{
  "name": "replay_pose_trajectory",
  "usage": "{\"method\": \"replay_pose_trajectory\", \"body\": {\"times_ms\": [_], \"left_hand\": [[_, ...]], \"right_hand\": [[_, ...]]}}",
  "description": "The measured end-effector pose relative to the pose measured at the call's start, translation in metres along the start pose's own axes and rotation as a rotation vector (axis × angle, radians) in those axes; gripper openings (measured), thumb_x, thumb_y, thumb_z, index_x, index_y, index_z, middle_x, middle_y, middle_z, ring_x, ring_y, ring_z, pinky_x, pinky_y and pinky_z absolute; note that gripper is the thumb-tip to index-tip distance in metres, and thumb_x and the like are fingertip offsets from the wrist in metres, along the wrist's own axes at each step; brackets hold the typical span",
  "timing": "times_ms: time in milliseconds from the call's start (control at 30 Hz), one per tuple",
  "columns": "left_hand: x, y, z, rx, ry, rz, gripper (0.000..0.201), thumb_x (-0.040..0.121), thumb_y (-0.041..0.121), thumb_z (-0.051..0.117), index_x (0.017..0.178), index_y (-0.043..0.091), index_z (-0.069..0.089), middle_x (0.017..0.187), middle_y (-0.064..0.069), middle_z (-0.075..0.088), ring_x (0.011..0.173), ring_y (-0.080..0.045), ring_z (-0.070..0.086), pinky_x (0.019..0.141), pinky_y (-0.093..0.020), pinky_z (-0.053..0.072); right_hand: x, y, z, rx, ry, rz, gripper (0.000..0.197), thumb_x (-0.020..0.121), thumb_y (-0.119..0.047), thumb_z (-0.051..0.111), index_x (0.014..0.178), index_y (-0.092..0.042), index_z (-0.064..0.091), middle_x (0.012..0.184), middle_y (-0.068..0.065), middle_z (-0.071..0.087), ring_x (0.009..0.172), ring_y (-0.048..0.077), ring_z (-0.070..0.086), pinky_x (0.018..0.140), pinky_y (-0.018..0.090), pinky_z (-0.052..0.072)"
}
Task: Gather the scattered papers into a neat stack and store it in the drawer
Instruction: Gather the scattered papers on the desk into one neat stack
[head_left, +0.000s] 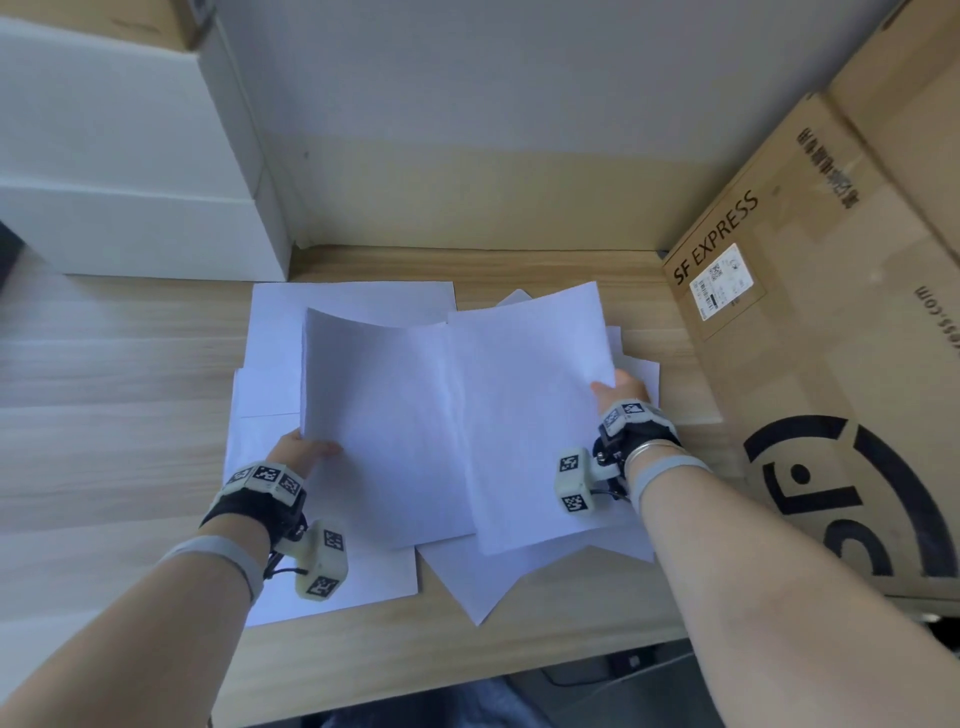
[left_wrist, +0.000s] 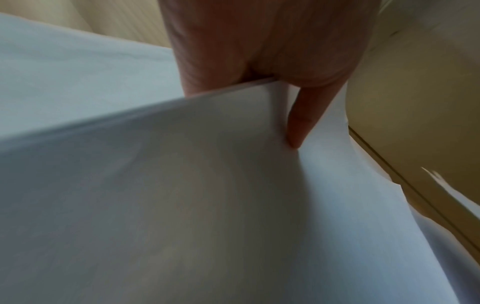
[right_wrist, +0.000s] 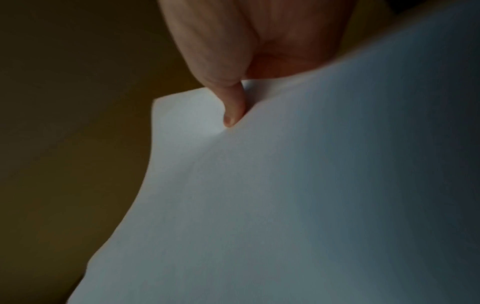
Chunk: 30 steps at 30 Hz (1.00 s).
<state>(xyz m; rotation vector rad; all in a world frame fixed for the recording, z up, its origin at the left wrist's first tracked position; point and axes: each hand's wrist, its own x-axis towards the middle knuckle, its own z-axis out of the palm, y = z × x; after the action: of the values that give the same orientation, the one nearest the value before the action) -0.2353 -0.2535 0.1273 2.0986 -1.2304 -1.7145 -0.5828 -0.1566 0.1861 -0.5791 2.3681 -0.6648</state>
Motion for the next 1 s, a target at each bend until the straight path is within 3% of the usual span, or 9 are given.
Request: {"method": "replay_pose_trajectory", "body": {"times_ms": [67,200,367,500,567,633,733,800,1000], "left_hand": [[0.002,0.000,-0.001,0.030,-0.023,-0.009,0.043,0.083,0.002,0.061,0.124,-0.007,0.053,0.124,-0.030,0.058,0.093,-0.030,0.054,0.097,-0.044,0.045],[0.002,0.002,-0.003,0.077,-0.050,-0.018,0.044,0.086,0.008,0.057,0.127,-0.008,0.050,0.120,-0.028,0.059,0.093,-0.031,0.053,0.090,-0.041,0.044],[0.000,0.004,-0.002,0.176,-0.082,-0.028,0.069,0.090,0.039,0.054,0.141,-0.002,0.033,0.140,-0.028,0.046,0.128,-0.042,0.047,0.106,-0.044,0.037],[0.002,0.000,-0.007,0.081,-0.109,0.029,0.046,0.084,0.019,0.066,0.124,-0.002,0.055,0.125,-0.022,0.061,0.114,-0.040,0.059,0.102,-0.047,0.045],[0.005,-0.003,-0.014,0.021,-0.089,0.040,0.043,0.083,0.012,0.066,0.122,-0.002,0.057,0.123,-0.024,0.062,0.110,-0.039,0.061,0.102,-0.049,0.045],[0.006,-0.002,-0.022,-0.026,-0.060,0.053,0.040,0.084,0.008,0.064,0.121,-0.004,0.057,0.118,-0.024,0.063,0.103,-0.036,0.061,0.098,-0.044,0.047],[0.011,-0.001,-0.036,-0.073,-0.010,0.073,0.038,0.085,0.004,0.061,0.120,-0.008,0.056,0.104,-0.020,0.060,0.092,-0.027,0.055,0.085,-0.037,0.045],[0.014,-0.002,-0.045,-0.075,0.035,0.078,0.038,0.085,0.005,0.062,0.121,-0.006,0.057,0.111,-0.024,0.062,0.095,-0.030,0.057,0.090,-0.040,0.046],[0.018,-0.004,-0.052,-0.144,0.089,0.053,0.039,0.085,0.005,0.062,0.122,-0.007,0.055,0.119,-0.028,0.060,0.094,-0.025,0.053,0.089,-0.040,0.044]], "right_hand": [[-0.010,-0.012,0.024,-0.072,-0.118,-0.004,0.038,0.094,-0.011,0.046,0.132,-0.004,0.050,0.126,0.019,0.059,0.104,0.033,0.058,0.077,0.026,0.039],[-0.032,-0.031,0.079,-0.142,-0.261,-0.034,0.040,0.093,-0.013,0.046,0.133,-0.009,0.049,0.130,0.016,0.059,0.114,0.034,0.058,0.094,0.034,0.046],[-0.051,-0.046,0.125,-0.195,-0.331,-0.055,0.040,0.091,-0.011,0.047,0.131,-0.008,0.049,0.131,0.013,0.058,0.117,0.031,0.057,0.096,0.031,0.044],[-0.061,-0.053,0.145,-0.232,-0.382,-0.039,0.045,0.094,-0.021,0.047,0.137,-0.010,0.041,0.139,0.011,0.051,0.125,0.030,0.050,0.102,0.033,0.040],[-0.058,-0.058,0.148,-0.228,-0.344,-0.069,0.023,0.095,-0.024,0.045,0.108,-0.011,0.059,0.112,0.016,0.061,0.107,0.031,0.054,0.084,0.030,0.044],[-0.047,-0.064,0.148,-0.231,-0.246,-0.094,0.023,0.093,-0.021,0.044,0.074,-0.013,0.053,0.086,0.013,0.056,0.085,0.028,0.050,0.067,0.028,0.039],[-0.029,-0.075,0.142,-0.252,-0.183,-0.096,0.019,0.090,-0.015,0.047,0.100,-0.012,0.063,0.108,0.011,0.066,0.094,0.030,0.059,0.083,0.031,0.047],[-0.017,-0.082,0.142,-0.285,-0.193,-0.102,0.026,0.089,-0.015,0.053,0.114,-0.010,0.058,0.122,0.011,0.061,0.109,0.030,0.059,0.092,0.032,0.046],[-0.004,-0.103,0.159,-0.372,-0.191,-0.061,0.061,0.080,-0.025,0.068,0.132,-0.018,0.037,0.135,0.011,0.036,0.127,0.034,0.035,0.095,0.040,0.040]]}}
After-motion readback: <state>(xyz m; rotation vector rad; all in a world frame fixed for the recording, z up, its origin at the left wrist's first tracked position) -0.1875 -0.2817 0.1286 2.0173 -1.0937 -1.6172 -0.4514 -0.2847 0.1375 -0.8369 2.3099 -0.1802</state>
